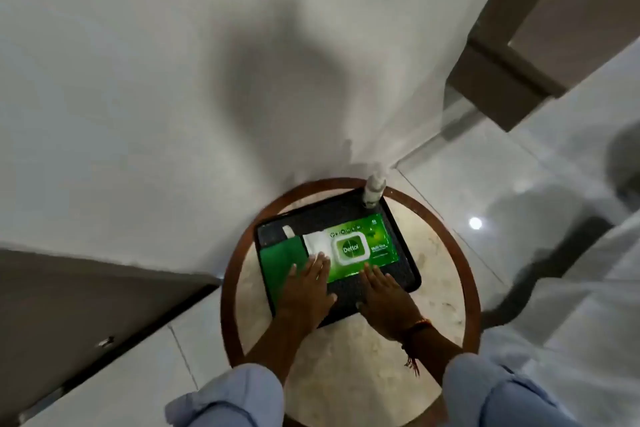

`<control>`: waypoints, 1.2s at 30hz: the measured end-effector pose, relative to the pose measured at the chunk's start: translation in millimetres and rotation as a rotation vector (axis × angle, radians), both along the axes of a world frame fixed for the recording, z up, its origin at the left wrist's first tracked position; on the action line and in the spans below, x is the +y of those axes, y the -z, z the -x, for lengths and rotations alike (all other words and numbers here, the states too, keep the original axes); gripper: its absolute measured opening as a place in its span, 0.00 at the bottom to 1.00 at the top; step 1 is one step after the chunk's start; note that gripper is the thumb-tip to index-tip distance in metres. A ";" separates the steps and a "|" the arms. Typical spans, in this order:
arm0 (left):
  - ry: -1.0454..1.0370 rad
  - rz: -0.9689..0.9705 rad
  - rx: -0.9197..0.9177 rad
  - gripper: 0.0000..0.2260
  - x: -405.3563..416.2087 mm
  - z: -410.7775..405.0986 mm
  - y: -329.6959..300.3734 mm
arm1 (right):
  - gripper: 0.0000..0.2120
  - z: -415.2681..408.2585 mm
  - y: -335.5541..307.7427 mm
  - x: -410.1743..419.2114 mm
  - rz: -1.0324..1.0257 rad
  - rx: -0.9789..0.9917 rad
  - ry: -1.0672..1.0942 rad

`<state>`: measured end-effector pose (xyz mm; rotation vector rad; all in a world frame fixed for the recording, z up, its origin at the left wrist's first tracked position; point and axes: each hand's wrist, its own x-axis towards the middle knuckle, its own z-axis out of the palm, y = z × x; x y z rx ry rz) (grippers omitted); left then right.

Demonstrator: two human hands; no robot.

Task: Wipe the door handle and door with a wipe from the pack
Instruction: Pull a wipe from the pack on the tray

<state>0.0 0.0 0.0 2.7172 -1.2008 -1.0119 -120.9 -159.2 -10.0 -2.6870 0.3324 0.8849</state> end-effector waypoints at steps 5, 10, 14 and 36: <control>0.073 0.116 -0.169 0.35 -38.9 -7.0 78.1 | 0.32 13.4 58.3 -5.5 0.102 -0.106 -0.051; -0.033 0.197 -0.255 0.33 -57.9 -7.1 114.3 | 0.27 16.0 81.1 2.3 0.213 -0.343 -0.035; -0.054 0.259 -0.351 0.32 -65.4 -7.2 117.7 | 0.25 10.5 92.5 3.6 0.255 -0.435 -0.048; -0.707 0.619 -0.040 0.03 -72.9 -39.5 89.2 | 0.22 -10.1 92.7 1.0 0.433 -0.533 -0.156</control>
